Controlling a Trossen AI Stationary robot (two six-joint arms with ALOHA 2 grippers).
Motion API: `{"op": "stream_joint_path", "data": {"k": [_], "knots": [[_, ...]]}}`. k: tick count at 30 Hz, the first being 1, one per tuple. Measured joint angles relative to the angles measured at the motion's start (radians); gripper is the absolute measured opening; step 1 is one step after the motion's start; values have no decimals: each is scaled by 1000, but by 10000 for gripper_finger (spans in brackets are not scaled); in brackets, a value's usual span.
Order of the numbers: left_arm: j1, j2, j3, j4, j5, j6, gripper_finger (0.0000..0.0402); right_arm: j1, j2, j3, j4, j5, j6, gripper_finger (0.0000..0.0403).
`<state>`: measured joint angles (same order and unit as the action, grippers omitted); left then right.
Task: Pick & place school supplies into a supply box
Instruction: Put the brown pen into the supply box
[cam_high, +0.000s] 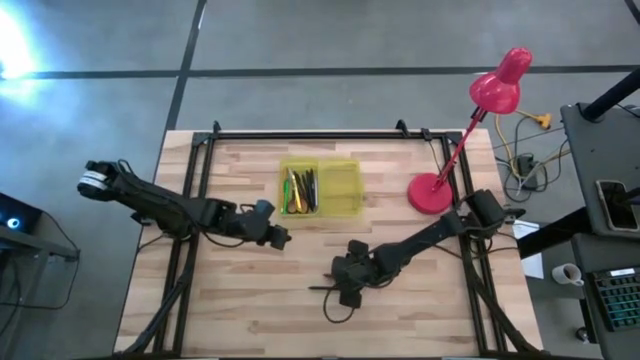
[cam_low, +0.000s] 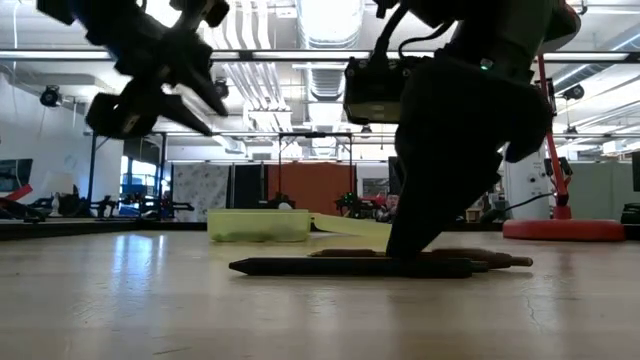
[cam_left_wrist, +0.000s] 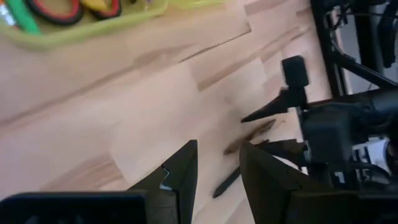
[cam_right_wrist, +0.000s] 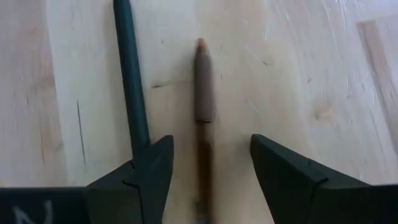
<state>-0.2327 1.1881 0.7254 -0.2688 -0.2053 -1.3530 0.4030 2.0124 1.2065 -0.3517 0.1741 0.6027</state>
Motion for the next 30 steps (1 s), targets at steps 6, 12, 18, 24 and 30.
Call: {"op": "stream_joint_path", "data": {"k": [6,12,18,24,30], "knots": [[-27,0,-58,78,-7,-52,102,19,64,9,-21,75,58,178],[-39,0,-55,84,-16,-65,103,-45,36,12,-49,84,-44,55],[-65,0,-44,84,-38,-30,103,-210,31,85,-67,-72,-65,21],[-142,0,-70,79,-40,-29,103,-376,12,229,-41,-24,32,18],[-266,0,-72,85,-194,-45,103,-526,8,283,12,30,274,28]]}}
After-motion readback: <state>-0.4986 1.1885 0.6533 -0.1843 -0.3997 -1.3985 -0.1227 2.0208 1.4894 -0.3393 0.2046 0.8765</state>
